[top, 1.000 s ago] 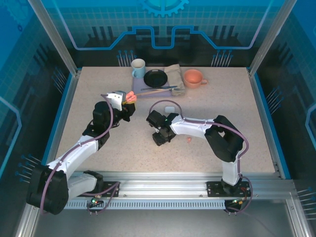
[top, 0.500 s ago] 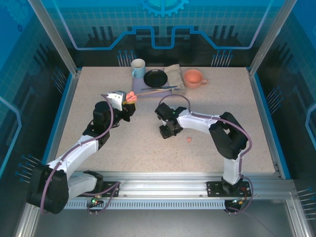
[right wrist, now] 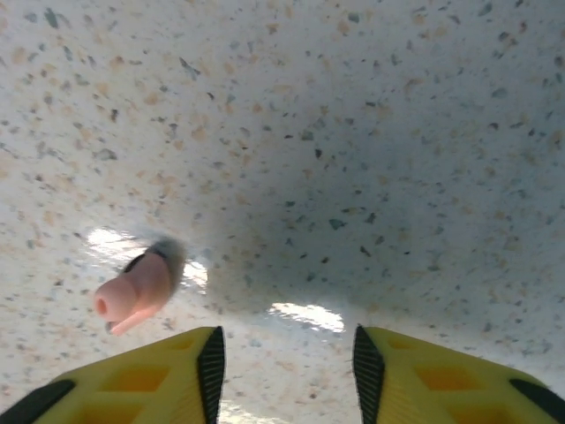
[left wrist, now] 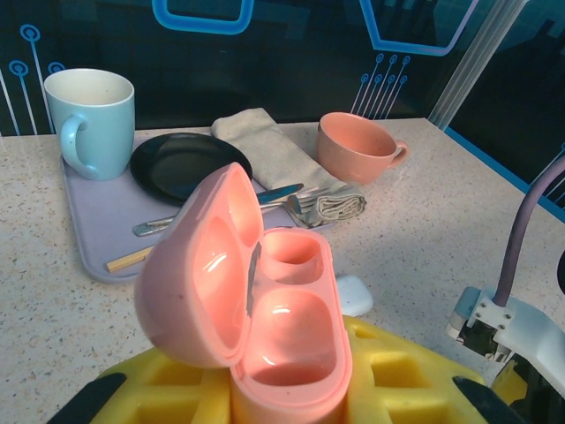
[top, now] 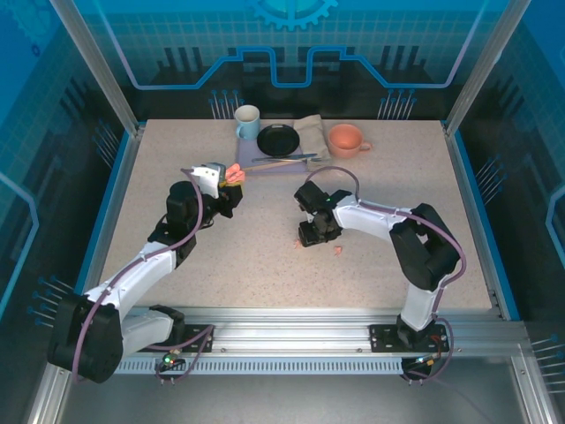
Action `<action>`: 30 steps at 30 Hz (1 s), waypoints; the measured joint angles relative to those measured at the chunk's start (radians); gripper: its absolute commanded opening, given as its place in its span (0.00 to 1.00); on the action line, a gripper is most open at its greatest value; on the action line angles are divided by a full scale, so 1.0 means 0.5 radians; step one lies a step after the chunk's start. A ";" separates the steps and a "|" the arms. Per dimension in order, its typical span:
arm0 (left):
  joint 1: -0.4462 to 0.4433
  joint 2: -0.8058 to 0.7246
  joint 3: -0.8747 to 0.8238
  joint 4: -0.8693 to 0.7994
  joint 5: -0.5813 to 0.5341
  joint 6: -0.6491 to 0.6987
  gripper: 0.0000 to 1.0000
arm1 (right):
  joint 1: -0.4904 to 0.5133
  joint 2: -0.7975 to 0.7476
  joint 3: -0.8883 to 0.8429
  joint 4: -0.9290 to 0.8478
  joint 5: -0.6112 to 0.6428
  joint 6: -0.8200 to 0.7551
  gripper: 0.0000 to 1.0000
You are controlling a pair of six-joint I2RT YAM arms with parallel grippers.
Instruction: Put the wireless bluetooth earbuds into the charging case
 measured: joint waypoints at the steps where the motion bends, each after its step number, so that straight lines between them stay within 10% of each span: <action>1: 0.000 0.000 0.000 0.000 0.001 0.000 0.00 | 0.016 0.000 0.017 0.000 -0.008 0.020 0.50; 30: 0.000 0.011 0.000 0.016 0.007 0.000 0.00 | 0.211 0.346 0.488 -0.313 0.237 0.329 0.59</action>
